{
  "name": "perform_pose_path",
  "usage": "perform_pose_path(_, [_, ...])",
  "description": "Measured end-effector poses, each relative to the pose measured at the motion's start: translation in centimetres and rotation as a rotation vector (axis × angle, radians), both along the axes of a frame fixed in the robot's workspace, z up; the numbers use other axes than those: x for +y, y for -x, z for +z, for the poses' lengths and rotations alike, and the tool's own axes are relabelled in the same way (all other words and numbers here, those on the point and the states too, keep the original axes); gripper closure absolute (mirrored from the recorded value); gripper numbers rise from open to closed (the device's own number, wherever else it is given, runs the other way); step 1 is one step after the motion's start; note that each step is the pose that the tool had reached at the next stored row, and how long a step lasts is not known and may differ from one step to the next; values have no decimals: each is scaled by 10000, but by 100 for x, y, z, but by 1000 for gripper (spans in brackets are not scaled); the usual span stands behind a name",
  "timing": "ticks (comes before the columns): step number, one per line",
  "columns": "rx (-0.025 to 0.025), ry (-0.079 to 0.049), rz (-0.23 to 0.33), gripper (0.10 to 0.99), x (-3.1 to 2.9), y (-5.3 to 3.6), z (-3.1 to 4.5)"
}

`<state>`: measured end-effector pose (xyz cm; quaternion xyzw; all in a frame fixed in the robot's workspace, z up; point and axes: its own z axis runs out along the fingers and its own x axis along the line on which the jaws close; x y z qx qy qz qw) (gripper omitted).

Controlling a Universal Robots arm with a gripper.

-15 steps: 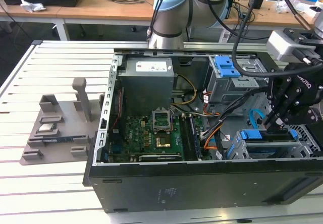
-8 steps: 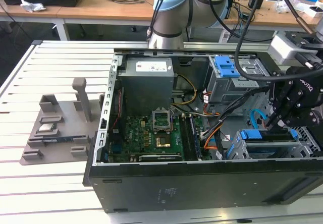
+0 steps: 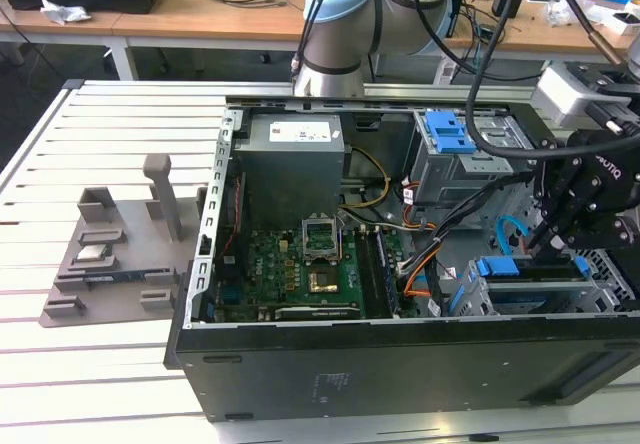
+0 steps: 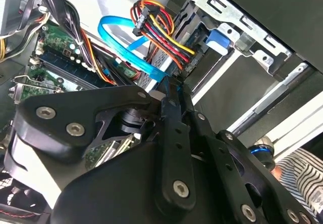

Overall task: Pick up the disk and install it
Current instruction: 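Insert the second disk wire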

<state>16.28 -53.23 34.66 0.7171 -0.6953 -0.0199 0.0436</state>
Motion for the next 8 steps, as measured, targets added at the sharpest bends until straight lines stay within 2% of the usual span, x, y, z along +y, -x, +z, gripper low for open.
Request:
perform_pose_path(2, [1, -51, 0, 925, 0, 0, -19])
perform_pose_path(6, [1, -54, 0, 925, -8, 0, -42])
perform_pose_path(8, [7, -39, 0, 925, -19, 0, -91])
